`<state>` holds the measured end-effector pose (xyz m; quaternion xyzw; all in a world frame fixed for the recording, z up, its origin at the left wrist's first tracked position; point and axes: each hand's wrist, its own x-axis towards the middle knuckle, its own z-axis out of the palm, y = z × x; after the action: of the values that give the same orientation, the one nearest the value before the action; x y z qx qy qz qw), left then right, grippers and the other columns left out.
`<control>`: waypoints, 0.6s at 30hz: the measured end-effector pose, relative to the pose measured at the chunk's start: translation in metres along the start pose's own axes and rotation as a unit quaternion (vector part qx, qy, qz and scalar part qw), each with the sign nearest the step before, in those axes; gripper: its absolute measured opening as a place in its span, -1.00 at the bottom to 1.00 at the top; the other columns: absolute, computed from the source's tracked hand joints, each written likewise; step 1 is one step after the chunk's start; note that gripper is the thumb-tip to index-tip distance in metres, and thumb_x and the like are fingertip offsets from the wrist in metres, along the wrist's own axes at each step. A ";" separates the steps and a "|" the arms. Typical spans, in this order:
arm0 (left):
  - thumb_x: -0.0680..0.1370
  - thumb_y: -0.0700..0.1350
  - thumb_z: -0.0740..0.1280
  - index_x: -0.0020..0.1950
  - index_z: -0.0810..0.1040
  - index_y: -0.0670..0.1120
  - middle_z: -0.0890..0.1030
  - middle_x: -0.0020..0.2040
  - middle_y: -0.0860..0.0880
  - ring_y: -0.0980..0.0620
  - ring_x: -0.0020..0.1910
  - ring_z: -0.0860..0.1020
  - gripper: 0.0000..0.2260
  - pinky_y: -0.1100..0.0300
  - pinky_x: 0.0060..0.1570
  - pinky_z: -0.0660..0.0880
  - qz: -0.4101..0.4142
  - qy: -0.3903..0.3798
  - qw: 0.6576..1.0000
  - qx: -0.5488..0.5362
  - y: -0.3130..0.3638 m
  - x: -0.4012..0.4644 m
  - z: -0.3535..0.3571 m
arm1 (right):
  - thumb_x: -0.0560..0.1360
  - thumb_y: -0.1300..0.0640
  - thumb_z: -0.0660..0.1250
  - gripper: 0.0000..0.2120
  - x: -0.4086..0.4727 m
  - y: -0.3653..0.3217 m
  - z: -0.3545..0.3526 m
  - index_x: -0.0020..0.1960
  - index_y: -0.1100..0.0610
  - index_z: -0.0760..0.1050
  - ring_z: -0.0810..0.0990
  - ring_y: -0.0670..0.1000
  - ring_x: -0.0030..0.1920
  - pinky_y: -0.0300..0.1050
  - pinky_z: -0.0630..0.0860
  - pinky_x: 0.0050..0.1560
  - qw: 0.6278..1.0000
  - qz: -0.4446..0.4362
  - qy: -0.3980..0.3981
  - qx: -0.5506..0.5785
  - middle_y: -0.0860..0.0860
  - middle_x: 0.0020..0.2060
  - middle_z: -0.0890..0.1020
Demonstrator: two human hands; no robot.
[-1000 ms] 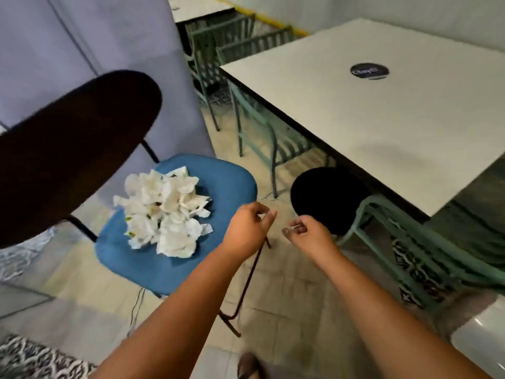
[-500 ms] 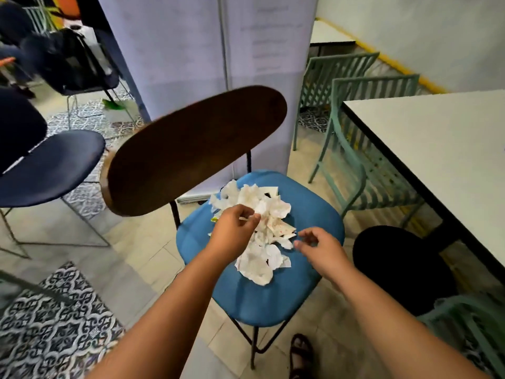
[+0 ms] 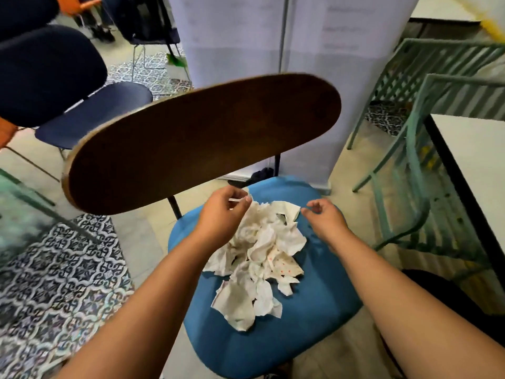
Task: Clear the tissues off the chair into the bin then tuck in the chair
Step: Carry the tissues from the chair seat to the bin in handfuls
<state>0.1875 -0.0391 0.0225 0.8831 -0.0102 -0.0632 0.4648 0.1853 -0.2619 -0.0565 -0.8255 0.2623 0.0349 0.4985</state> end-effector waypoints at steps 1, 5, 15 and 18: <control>0.57 -0.01 0.32 0.08 0.59 -0.08 0.63 0.04 -0.01 0.08 -0.07 0.58 -0.82 0.26 -0.13 0.48 -0.009 0.007 1.000 -0.003 0.000 0.004 0.004 | 0.48 0.07 0.38 -0.69 0.012 0.000 0.002 0.17 0.16 0.49 0.57 0.14 0.12 0.07 0.52 0.17 1.000 0.006 -0.014 -0.014 0.12 0.15 0.59; 0.57 0.00 0.32 0.02 0.58 -0.02 0.61 0.04 0.03 0.18 -0.10 0.57 -0.87 0.28 -0.13 0.48 -0.029 0.028 0.999 0.002 -0.003 0.016 0.019 | 0.46 0.01 0.39 -0.60 0.049 0.005 0.010 0.22 0.17 0.47 0.55 0.17 0.15 0.00 0.50 0.15 0.991 0.017 -0.057 -0.119 0.11 0.17 0.56; 0.57 -0.02 0.31 0.06 0.59 -0.05 0.61 0.07 -0.01 0.23 -0.16 0.53 -0.85 0.35 -0.30 0.38 -0.080 0.078 0.994 0.007 -0.025 0.039 0.011 | 0.43 0.07 0.40 -0.83 0.077 0.017 0.028 -0.26 0.07 0.45 0.54 0.14 -0.21 -0.09 0.40 -0.22 0.988 0.022 -0.069 -0.136 0.04 -0.27 0.57; 0.58 -0.04 0.30 0.10 0.58 -0.05 0.58 0.08 -0.03 0.22 -0.17 0.52 -0.84 0.34 -0.37 0.37 -0.092 0.076 0.993 0.013 -0.028 0.050 0.010 | 0.45 0.10 0.39 -0.86 0.082 0.024 0.020 -0.24 0.10 0.48 0.50 0.11 -0.22 -0.10 0.38 -0.18 0.996 0.029 -0.047 -0.063 0.04 -0.27 0.55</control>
<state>0.2348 -0.0354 -0.0112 0.8884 0.1059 -0.0379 0.4452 0.2484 -0.2861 -0.1120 -0.8448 0.2597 0.1048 0.4560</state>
